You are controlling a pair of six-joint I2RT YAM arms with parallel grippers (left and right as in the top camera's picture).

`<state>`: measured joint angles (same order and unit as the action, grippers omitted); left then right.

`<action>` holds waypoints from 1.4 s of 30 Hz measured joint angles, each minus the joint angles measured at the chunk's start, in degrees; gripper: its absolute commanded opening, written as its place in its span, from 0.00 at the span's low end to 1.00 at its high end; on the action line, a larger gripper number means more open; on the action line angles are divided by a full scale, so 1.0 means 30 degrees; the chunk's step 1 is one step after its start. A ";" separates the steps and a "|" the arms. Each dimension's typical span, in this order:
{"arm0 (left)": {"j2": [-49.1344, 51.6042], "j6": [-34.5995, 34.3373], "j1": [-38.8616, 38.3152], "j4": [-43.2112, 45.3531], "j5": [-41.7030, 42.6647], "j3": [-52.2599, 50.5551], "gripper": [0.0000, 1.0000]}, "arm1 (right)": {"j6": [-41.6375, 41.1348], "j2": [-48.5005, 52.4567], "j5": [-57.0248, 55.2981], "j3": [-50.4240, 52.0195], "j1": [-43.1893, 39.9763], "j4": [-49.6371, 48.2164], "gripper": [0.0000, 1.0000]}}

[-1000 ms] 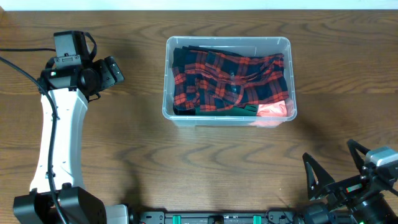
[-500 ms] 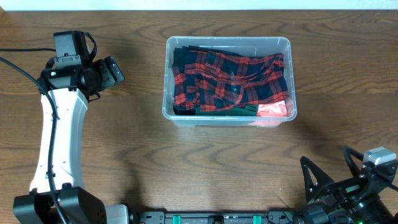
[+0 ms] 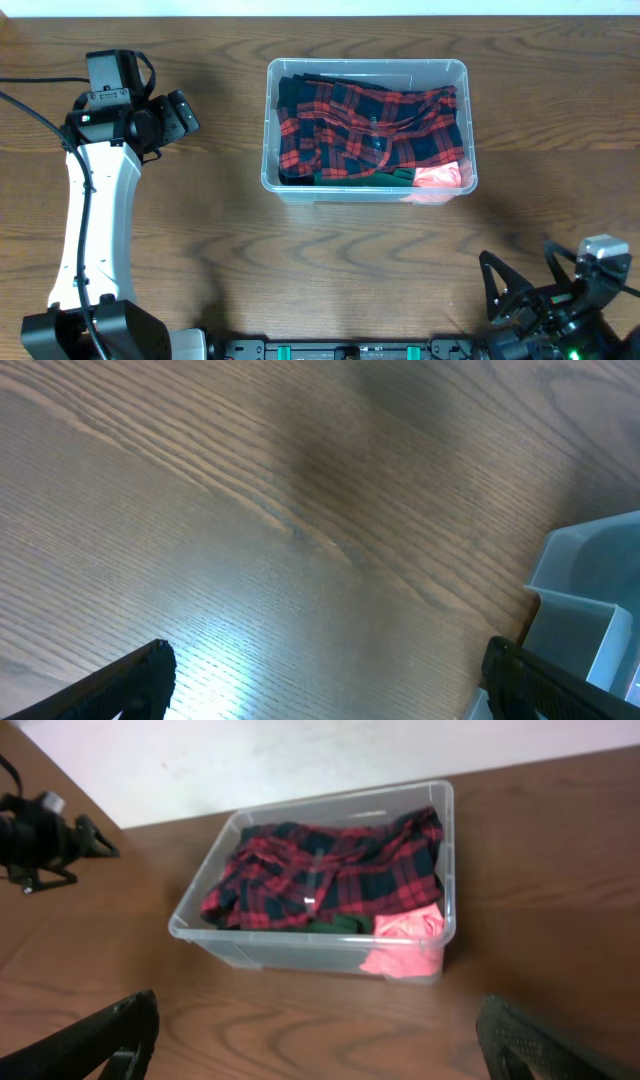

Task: Pack container

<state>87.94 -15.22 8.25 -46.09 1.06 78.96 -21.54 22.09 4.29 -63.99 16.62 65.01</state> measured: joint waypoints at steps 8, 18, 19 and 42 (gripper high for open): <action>0.0000 0.0000 0.0000 0.0007 -0.0007 0.0000 0.98 | -0.0117 -0.1989 -0.0313 0.3002 0.0000 -0.2353 0.99; 0.0000 -0.0007 0.0000 0.0007 -0.0007 0.0000 0.98 | -0.0138 -0.5209 -0.1785 0.7752 0.0000 -0.6703 0.99; 0.0000 0.0000 0.0000 0.0000 -0.0007 0.0000 0.98 | -0.0138 -0.5457 -0.1858 0.8131 0.0000 -0.7067 0.99; 0.0000 0.0000 0.0000 0.0000 0.0000 0.0000 0.98 | -0.0138 -0.7133 -0.2178 1.4178 0.0000 -1.5577 0.99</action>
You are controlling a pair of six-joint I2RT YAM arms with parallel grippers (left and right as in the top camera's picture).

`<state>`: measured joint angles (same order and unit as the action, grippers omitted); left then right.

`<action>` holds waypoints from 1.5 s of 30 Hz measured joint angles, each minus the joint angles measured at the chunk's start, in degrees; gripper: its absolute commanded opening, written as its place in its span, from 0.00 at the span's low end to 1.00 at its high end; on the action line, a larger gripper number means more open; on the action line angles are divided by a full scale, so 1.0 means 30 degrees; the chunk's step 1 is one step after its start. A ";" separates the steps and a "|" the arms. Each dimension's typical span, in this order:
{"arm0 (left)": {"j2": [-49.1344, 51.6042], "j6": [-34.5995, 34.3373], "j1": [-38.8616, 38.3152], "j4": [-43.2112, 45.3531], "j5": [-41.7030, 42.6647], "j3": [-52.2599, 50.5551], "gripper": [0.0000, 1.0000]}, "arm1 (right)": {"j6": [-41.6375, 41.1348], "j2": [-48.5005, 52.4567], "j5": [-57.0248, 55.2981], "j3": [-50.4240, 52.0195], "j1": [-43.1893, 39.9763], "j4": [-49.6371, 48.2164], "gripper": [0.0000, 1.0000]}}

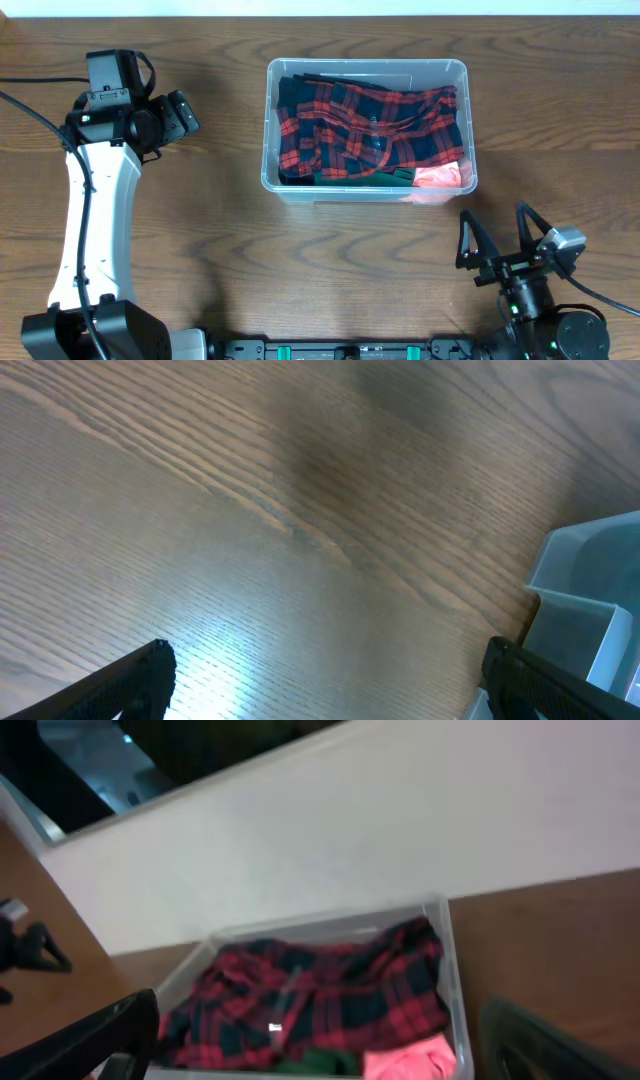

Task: Pack container

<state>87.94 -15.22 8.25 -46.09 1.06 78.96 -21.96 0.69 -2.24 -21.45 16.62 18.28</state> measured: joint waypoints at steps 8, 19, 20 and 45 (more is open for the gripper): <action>0.0000 -0.0007 0.0000 0.0000 0.0000 0.0000 0.98 | 0.0000 -0.0007 -0.0044 0.0882 0.0000 -0.3585 0.99; 0.0000 0.0000 0.0000 0.0000 0.0000 0.0000 0.98 | 0.0000 0.0007 -0.0044 0.5253 0.0029 -0.9486 0.99; 0.0000 0.0000 0.0000 0.0000 0.0000 0.0000 0.98 | 0.0000 0.0007 -0.0044 0.5836 0.0036 -1.1111 0.99; 0.0000 0.0000 0.0000 0.0007 0.0000 0.0000 0.98 | 0.0000 -0.0022 -0.0051 0.7016 -0.0605 -0.5020 0.99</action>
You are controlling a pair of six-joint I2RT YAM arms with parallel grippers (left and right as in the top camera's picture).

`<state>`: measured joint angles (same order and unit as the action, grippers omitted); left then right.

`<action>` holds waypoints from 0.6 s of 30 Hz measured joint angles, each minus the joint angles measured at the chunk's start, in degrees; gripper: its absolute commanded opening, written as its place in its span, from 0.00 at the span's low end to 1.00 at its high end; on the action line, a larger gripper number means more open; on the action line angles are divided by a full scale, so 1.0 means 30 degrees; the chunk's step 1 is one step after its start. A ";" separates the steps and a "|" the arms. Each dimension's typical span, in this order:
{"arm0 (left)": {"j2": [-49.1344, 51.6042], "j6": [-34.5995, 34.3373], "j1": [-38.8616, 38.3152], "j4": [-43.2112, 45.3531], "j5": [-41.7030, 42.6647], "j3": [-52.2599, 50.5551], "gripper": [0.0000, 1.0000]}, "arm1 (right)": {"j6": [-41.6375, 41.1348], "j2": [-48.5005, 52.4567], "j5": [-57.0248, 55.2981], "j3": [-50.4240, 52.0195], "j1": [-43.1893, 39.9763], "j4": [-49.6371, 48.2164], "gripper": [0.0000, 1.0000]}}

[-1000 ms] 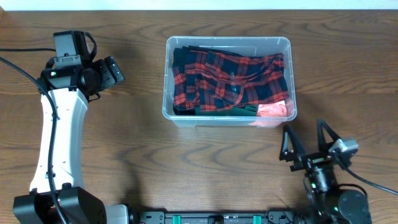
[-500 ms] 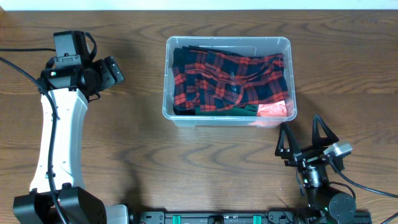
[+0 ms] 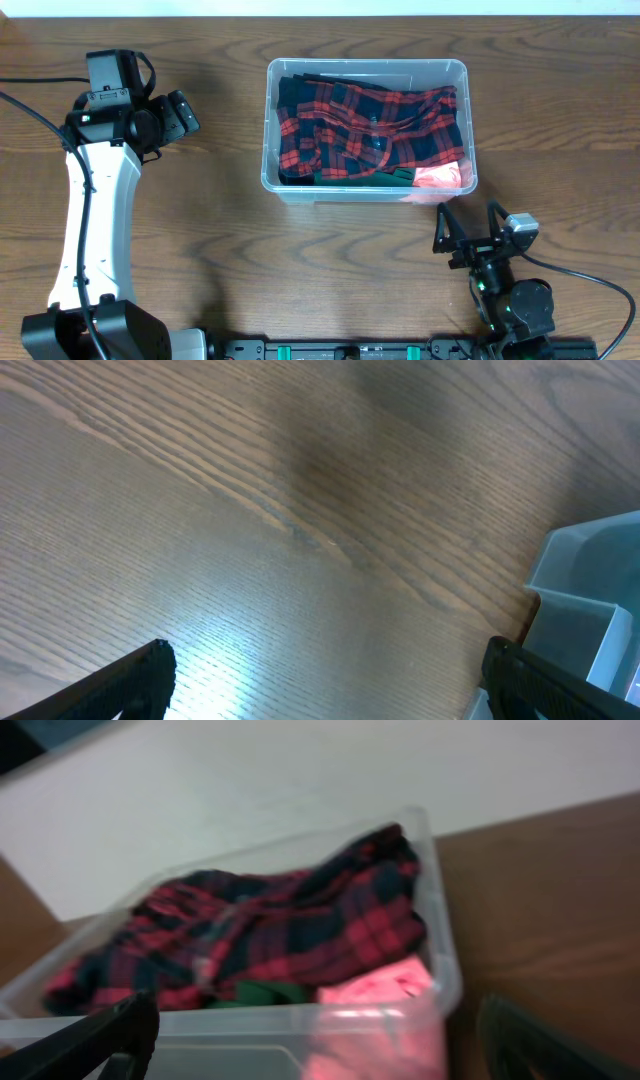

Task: Pack container

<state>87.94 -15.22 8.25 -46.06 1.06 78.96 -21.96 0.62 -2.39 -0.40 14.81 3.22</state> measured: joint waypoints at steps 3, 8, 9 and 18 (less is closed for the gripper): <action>0.0000 0.0000 0.0000 0.0000 0.0000 0.0000 0.98 | 0.0000 0.0000 0.0007 0.0000 -0.0758 0.0146 0.99; 0.0000 0.0000 0.0000 -0.0007 0.0000 0.0000 0.98 | 0.0000 0.0000 0.0007 0.0000 -0.2667 0.0160 0.99; 0.0000 0.0000 0.0000 -0.0007 0.0000 0.0000 0.98 | 0.0000 0.0000 0.0007 0.0000 -0.3177 0.0160 0.99; 0.0000 0.0000 0.0000 -0.0007 0.0000 0.0000 0.98 | 0.0000 0.0000 0.0000 0.0000 -0.5166 0.0160 0.99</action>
